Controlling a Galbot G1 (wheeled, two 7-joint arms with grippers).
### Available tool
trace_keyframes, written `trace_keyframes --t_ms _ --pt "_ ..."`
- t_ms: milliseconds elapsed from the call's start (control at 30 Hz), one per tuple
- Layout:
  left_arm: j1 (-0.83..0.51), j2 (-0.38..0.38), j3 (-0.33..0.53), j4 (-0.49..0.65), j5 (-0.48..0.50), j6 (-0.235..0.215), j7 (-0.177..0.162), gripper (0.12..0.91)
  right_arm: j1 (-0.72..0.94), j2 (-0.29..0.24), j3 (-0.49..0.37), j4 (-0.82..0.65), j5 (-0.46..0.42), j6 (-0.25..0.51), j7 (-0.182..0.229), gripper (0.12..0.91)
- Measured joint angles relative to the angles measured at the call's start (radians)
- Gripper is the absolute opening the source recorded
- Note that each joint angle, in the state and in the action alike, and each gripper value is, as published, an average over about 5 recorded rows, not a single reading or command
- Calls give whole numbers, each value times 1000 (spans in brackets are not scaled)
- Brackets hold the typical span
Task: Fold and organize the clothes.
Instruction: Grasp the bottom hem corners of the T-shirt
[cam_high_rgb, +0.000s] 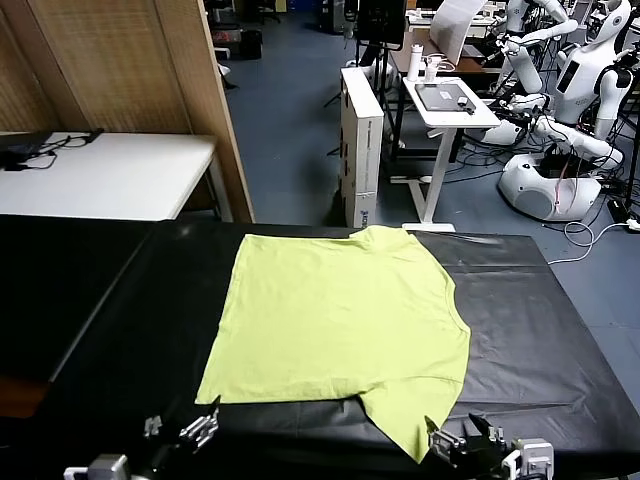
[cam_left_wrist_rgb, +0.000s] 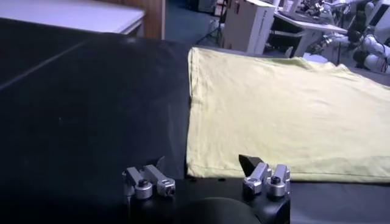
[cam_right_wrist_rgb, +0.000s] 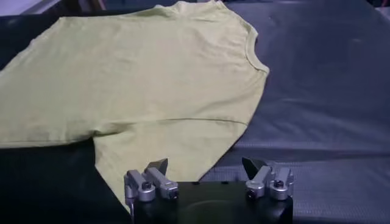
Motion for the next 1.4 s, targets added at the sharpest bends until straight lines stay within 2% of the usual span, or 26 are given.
trace_keyframes --t_ms 200,367,667,767,967,1033,1167,1400 --pt "-2 -2 6 12 0 -5 0 907 2 4 -13 -6 -5 1 -2 887" --pt "-3 -2 6 21 1 -10 1 899 7 4 -15 -14 -5 2 -4 786" --pt "-7 -3 6 32 3 -20 3 783 7 5 -16 -22 -3 1 -7 692" --pt "-8 -4 7 32 3 -22 4 668 7 5 -16 -20 -2 1 -8 595" --pt "-4 -5 9 32 5 -28 12 309 6 5 -17 -21 -2 1 -9 235" --pt "-4 -6 10 32 6 -30 16 220 5 5 -16 -21 -1 3 -11 161" --pt "-3 -7 11 33 7 -34 18 150 4 4 -13 -16 1 6 -13 140" --pt "7 -7 10 26 14 -49 15 146 -21 -6 4 17 16 -13 1 140"
